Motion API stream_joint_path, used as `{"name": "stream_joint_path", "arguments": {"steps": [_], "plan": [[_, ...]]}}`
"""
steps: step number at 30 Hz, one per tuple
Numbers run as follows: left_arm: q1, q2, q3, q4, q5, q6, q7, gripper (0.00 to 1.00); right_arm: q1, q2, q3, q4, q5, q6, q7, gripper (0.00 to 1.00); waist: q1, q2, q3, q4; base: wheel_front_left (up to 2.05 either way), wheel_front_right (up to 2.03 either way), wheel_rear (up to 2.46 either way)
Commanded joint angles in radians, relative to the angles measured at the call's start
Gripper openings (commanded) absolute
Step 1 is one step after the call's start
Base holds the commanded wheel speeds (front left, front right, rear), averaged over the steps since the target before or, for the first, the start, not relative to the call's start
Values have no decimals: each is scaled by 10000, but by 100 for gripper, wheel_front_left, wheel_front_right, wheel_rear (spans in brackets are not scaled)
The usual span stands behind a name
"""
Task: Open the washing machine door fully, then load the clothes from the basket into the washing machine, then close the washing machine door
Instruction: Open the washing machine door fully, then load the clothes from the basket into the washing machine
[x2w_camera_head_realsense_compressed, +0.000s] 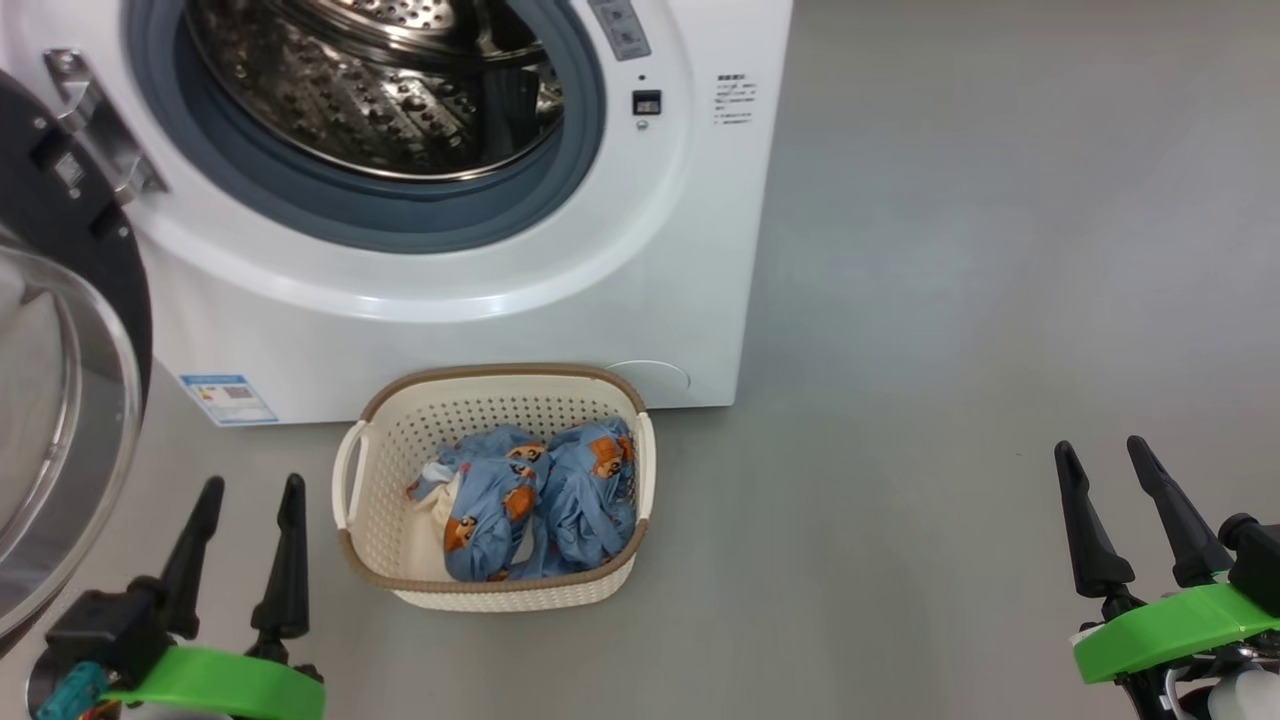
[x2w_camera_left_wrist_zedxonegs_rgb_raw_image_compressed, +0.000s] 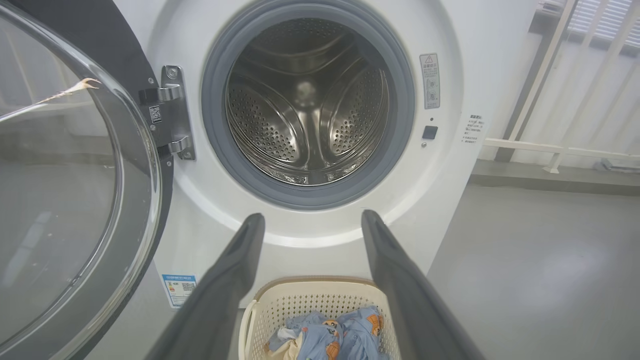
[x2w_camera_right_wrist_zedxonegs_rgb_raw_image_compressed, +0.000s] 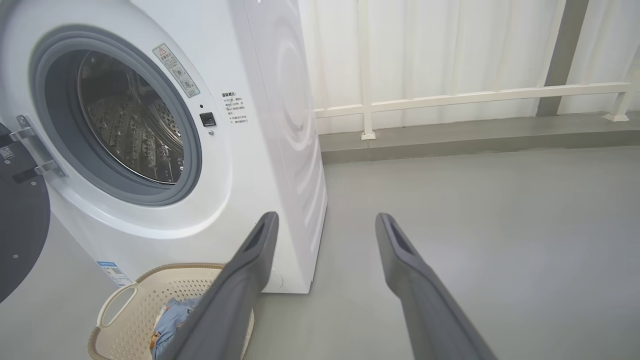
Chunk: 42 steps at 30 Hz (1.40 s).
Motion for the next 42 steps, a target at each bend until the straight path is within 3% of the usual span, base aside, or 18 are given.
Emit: {"name": "stream_joint_path", "arguments": {"steps": [1,27,42], "plan": [[-28,273,276,-268,-127,6,-65,100,83,-179,111,-246,3,56,-92,100,0,0,-32,-197,0,0,0],[34,331,-110,11,-669,6,-65,100,178,-61,-64,-288,-32,56,-92,100,0,0,-144,-540,0,-1,1],[-144,481,-321,-47,-837,6,-65,100,-1,-27,-28,-318,-55,56,-92,100,0,0,90,-518,74,-97,23]]}}
